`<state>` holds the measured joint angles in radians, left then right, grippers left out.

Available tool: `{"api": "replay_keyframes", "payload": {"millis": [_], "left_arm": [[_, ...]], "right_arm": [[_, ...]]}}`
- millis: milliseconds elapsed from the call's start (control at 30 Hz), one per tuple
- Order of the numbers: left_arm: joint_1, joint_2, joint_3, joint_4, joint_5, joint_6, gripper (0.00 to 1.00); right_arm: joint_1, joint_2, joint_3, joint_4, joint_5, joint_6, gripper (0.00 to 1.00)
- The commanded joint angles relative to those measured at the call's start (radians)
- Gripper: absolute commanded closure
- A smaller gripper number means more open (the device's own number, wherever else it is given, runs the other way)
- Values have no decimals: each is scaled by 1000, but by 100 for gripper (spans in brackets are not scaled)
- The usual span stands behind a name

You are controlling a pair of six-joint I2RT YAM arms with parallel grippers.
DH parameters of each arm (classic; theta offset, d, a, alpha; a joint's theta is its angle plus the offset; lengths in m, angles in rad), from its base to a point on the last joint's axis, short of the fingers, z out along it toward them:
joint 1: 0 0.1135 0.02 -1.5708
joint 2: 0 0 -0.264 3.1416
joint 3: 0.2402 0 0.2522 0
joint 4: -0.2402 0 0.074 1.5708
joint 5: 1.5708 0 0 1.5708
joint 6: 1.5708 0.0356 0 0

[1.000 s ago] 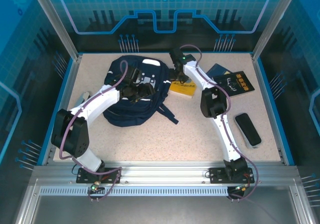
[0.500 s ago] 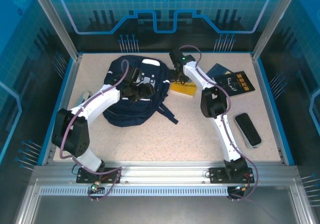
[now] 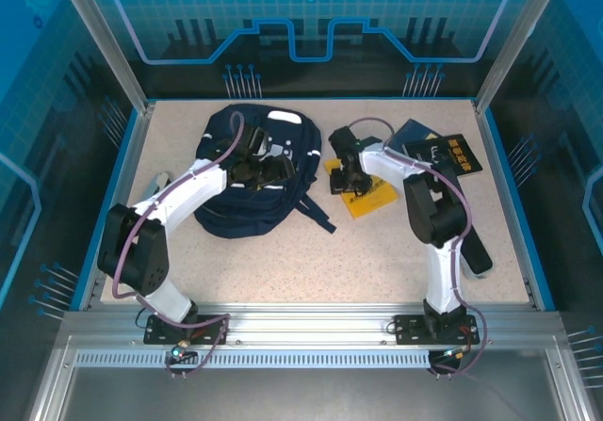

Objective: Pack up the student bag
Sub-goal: Move the book to the center of the table.

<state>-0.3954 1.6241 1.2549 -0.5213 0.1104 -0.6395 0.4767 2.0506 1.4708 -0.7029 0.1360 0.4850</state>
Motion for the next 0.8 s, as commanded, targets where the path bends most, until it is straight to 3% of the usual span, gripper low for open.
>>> {"api": "replay_keyframes", "payload": {"millis": [0,167,333,433,533,767], "left_arm": [[-28,-3,-27,29,37,-42,23],[-68,3,-54,72,55,-119,23],[-142,5,-86,148,53,-251,24],[-201,29,-102,217,59,-331,28],[-257,78,-90,257,55,-383,32],[-344,207,-48,295,33,-478,39]], "right_arm": [[84,5,-196,-98,-175,123,48],[120,-150,-230,-81,-200,167,46],[27,-270,-157,-114,-158,93,37],[-75,-260,-139,-136,-124,0,36],[-174,-223,-140,-126,-171,-93,35],[-256,-149,-130,-135,-234,-184,35]]}}
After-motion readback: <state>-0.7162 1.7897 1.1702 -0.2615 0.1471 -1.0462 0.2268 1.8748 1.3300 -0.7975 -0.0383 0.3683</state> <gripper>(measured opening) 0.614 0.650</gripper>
